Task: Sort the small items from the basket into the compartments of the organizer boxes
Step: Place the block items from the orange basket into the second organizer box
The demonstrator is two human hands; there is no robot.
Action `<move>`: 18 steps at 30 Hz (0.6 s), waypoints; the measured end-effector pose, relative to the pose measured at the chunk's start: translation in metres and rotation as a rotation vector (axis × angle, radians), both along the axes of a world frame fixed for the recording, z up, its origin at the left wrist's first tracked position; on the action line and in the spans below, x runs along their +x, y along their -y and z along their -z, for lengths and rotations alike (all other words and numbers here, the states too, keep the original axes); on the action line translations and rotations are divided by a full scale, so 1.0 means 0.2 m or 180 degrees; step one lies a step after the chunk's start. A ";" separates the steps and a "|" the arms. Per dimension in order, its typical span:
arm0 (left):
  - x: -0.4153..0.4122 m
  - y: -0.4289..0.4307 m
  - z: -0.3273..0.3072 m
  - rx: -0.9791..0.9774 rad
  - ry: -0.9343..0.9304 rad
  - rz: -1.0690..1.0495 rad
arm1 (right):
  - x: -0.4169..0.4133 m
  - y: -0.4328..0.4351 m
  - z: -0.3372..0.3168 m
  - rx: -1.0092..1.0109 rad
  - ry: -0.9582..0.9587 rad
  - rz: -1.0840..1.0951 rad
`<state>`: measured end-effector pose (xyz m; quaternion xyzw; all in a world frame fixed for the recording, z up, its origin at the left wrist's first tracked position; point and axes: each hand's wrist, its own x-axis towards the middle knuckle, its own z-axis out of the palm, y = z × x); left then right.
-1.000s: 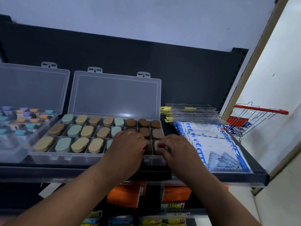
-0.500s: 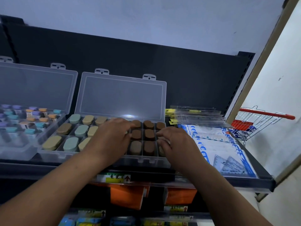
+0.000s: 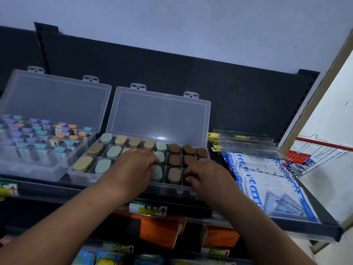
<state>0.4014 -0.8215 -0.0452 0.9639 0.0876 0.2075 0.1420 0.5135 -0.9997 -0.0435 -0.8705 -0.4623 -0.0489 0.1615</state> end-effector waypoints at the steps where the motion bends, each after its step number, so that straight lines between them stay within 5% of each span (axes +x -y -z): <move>1: -0.01 -0.01 0.00 0.0005 0.0052 -0.0009 | -0.01 0.00 0.00 0.0065 0.0003 -0.0006; 18: -0.19 -0.22 0.04 0.0055 -0.0244 0.0070 | -0.28 -0.27 0.05 -0.0315 0.0278 -0.0130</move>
